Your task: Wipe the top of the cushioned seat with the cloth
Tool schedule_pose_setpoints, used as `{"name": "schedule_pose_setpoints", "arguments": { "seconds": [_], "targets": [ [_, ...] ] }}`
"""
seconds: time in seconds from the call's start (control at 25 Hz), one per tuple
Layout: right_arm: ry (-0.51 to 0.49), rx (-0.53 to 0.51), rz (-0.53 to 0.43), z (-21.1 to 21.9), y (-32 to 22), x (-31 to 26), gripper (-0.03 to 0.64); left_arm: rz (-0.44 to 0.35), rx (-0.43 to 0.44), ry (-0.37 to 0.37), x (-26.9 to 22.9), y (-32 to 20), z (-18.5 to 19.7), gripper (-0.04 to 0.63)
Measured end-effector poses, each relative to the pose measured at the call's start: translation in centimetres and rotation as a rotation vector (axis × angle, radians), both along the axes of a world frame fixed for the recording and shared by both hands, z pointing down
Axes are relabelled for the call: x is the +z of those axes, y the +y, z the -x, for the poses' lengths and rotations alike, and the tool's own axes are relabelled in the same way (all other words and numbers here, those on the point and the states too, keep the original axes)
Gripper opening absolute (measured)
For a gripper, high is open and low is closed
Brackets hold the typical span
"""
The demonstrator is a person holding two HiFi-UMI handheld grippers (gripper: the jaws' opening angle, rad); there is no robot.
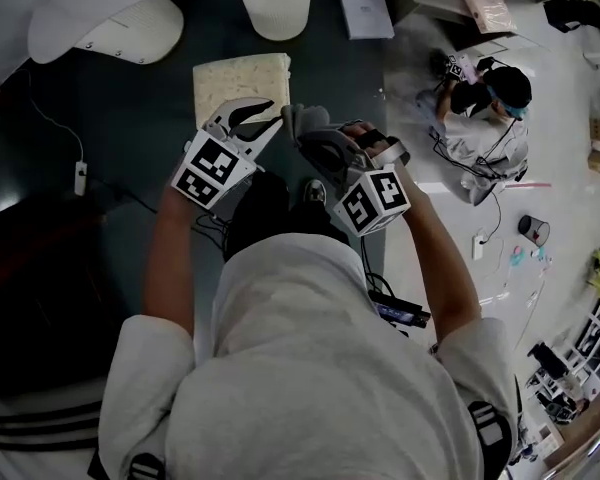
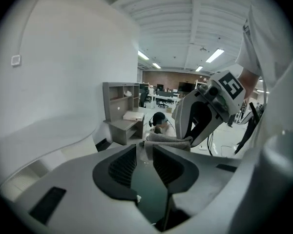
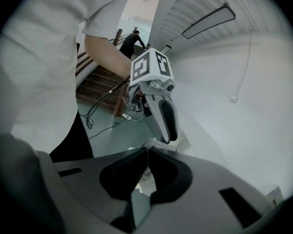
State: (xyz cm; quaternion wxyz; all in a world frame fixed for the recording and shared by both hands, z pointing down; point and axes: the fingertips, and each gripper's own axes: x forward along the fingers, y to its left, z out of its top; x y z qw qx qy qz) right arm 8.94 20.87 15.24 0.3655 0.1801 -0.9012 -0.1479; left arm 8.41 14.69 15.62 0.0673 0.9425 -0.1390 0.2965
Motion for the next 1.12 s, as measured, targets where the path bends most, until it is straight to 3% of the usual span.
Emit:
{"name": "schedule_pose_setpoints", "arguments": {
  "seconds": [0.2, 0.4, 0.52, 0.72, 0.8, 0.84, 0.88, 1.12],
  "targets": [
    [0.106, -0.108, -0.009, 1.2, 0.0, 0.1, 0.026, 0.117, 0.19, 0.009, 1.4, 0.3, 1.4, 0.14],
    [0.158, -0.184, -0.004, 2.4, -0.4, -0.2, 0.026, 0.259, 0.381, 0.069, 0.8, 1.5, 1.9, 0.158],
    [0.17, -0.199, 0.01, 3.7, -1.3, 0.2, 0.026, 0.285, 0.448, 0.077, 1.0, 1.4, 2.6, 0.162],
    [0.165, -0.176, 0.039, 6.1, -3.3, 1.2, 0.026, 0.29, 0.455, 0.086, 2.3, -0.3, 4.9, 0.161],
    [0.146, -0.135, 0.049, 6.8, -4.3, 1.6, 0.026, 0.268, 0.432, 0.092, 2.8, -1.2, 5.8, 0.102],
    [0.131, -0.104, 0.056, 7.1, -4.9, 1.8, 0.026, 0.25, 0.414, 0.097, 3.1, -1.7, 6.2, 0.041],
    [0.115, -0.07, 0.063, 7.3, -5.5, 2.1, 0.026, 0.229, 0.393, 0.104, 3.4, -2.3, 6.6, 0.021],
    [-0.027, 0.187, 0.116, 7.7, -11.0, 5.9, 0.026, 0.145, 0.241, 0.104, 7.8, -6.1, 8.0, 0.018]
  ]
}}
